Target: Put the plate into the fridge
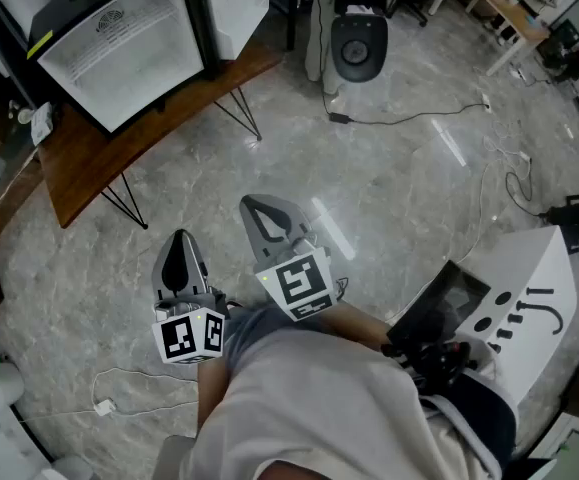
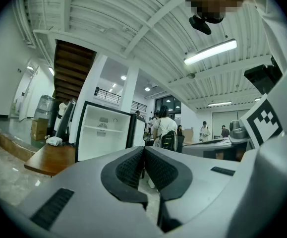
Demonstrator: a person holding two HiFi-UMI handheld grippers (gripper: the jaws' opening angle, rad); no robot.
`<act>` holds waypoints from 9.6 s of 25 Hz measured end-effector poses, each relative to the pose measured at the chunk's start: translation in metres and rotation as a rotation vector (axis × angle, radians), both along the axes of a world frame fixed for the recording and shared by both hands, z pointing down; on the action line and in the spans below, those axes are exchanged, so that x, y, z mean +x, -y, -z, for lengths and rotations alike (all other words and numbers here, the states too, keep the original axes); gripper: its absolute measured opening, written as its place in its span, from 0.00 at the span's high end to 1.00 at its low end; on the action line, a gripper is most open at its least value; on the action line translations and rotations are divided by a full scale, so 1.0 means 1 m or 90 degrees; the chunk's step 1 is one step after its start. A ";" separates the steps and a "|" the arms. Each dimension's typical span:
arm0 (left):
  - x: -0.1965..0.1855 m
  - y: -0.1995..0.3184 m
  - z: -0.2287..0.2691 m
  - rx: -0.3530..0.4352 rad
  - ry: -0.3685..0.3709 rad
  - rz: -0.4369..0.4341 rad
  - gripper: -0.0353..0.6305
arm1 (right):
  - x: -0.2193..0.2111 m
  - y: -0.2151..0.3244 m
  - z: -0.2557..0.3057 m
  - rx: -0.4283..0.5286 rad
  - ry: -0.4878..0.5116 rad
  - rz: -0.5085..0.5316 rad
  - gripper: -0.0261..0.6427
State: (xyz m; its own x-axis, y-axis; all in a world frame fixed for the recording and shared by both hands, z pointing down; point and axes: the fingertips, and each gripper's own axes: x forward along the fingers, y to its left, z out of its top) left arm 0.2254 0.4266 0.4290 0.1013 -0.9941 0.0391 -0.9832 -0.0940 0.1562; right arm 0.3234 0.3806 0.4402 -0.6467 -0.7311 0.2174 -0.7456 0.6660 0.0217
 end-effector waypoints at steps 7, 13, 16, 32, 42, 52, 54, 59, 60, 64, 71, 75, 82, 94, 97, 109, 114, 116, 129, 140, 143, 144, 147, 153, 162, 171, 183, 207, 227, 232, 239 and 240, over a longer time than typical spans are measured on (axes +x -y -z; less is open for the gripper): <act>0.003 0.014 -0.001 0.005 0.008 0.001 0.92 | 0.000 0.013 0.001 0.001 0.003 0.010 0.94; 0.008 0.014 -0.005 -0.007 0.010 0.010 0.92 | 0.007 0.015 0.000 -0.010 0.026 0.016 0.94; 0.004 0.018 -0.005 -0.005 0.014 0.014 0.92 | 0.005 0.021 0.002 -0.006 0.047 0.023 0.94; -0.081 0.078 0.002 -0.019 0.011 0.029 0.92 | -0.080 0.081 0.002 -0.012 0.038 0.071 0.93; -0.177 0.197 0.026 0.006 0.002 -0.014 0.92 | -0.185 0.193 0.027 0.015 0.028 0.059 0.94; -0.299 0.316 0.064 0.039 0.016 -0.101 0.92 | -0.318 0.301 0.064 0.080 0.034 0.057 0.94; -0.319 0.334 0.069 0.043 0.021 -0.119 0.92 | -0.340 0.315 0.072 0.093 0.038 0.063 0.94; -0.354 0.362 0.082 0.056 0.032 -0.151 0.92 | -0.375 0.342 0.086 0.104 0.052 0.062 0.94; -0.359 0.366 0.085 0.059 0.031 -0.157 0.92 | -0.379 0.345 0.091 0.111 0.056 0.065 0.93; -0.372 0.379 0.098 0.065 0.022 -0.187 0.92 | -0.385 0.365 0.115 0.136 0.072 0.073 0.93; -0.352 0.403 0.129 0.051 0.021 -0.357 0.92 | -0.384 0.424 0.169 0.224 0.041 0.098 0.93; -0.342 0.429 0.158 0.065 0.079 -0.416 0.92 | -0.386 0.469 0.197 0.291 -0.002 0.142 0.93; -0.352 0.496 0.220 0.096 0.330 -0.418 0.92 | -0.393 0.552 0.270 0.437 -0.056 0.238 0.93; -0.448 0.695 0.280 0.017 0.446 -0.334 0.92 | -0.448 0.653 0.280 0.513 -0.192 0.354 0.93; -0.469 0.741 0.293 0.015 0.446 -0.335 0.92 | -0.466 0.666 0.276 0.509 -0.230 0.371 0.93; -0.542 0.868 0.241 -0.162 0.512 -0.422 0.92 | -0.534 0.718 0.239 0.479 -0.430 0.402 0.93; -0.543 0.902 0.219 -0.223 0.541 -0.471 0.92 | -0.550 0.733 0.221 0.442 -0.492 0.414 0.93; -0.541 0.914 0.213 -0.241 0.545 -0.488 0.92 | -0.554 0.737 0.212 0.427 -0.523 0.419 0.85; -0.556 0.950 0.183 -0.334 0.552 -0.536 0.92 | -0.574 0.755 0.190 0.430 -0.683 0.430 0.75; -0.558 0.951 0.163 -0.372 0.600 -0.571 0.92 | -0.588 0.761 0.185 0.492 -0.791 0.408 0.75; -0.557 0.951 0.160 -0.370 0.599 -0.571 0.92 | -0.591 0.760 0.185 0.512 -0.786 0.392 0.75; -0.558 0.951 0.160 -0.368 0.597 -0.571 0.92 | -0.593 0.760 0.187 0.521 -0.784 0.383 0.75; -0.558 0.952 0.160 -0.361 0.587 -0.569 0.92 | -0.594 0.762 0.189 0.556 -0.792 0.345 0.75; -0.558 0.953 0.161 -0.361 0.573 -0.563 0.92 | -0.591 0.772 0.186 0.557 -0.810 0.295 0.75; -0.557 0.953 0.161 -0.371 0.581 -0.559 0.92 | -0.585 0.788 0.198 0.606 -0.804 0.219 0.91; -0.538 0.930 0.170 -0.363 0.609 -0.563 0.92 | -0.561 0.778 0.206 0.628 -0.774 0.217 0.91; -0.482 0.881 0.224 -0.221 0.537 -0.510 0.92 | -0.499 0.752 0.218 0.640 -0.721 0.197 0.91; -0.381 0.647 0.292 0.070 0.369 -0.458 0.92 | -0.424 0.642 0.233 0.722 -0.586 0.145 0.91; -0.315 0.416 0.238 0.101 0.304 -0.519 0.92 | -0.376 0.419 0.217 0.802 -0.529 0.084 0.91; -0.308 0.391 0.223 0.101 0.300 -0.517 0.92 | -0.370 0.390 0.195 0.799 -0.507 0.088 0.91; -0.306 0.392 0.161 0.032 0.269 -0.508 0.92 | -0.367 0.395 0.129 0.757 -0.521 0.108 0.91; -0.307 0.397 0.155 0.029 0.257 -0.494 0.92 | -0.368 0.402 0.121 0.750 -0.524 0.109 0.91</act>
State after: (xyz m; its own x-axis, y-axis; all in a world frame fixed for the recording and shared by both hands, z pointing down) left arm -0.0821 0.0296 0.2739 0.7368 -0.6519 0.1794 -0.6186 -0.7570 -0.2102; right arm -0.0445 -0.0210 0.3196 -0.7336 -0.6724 -0.0985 -0.1656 0.0363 0.9855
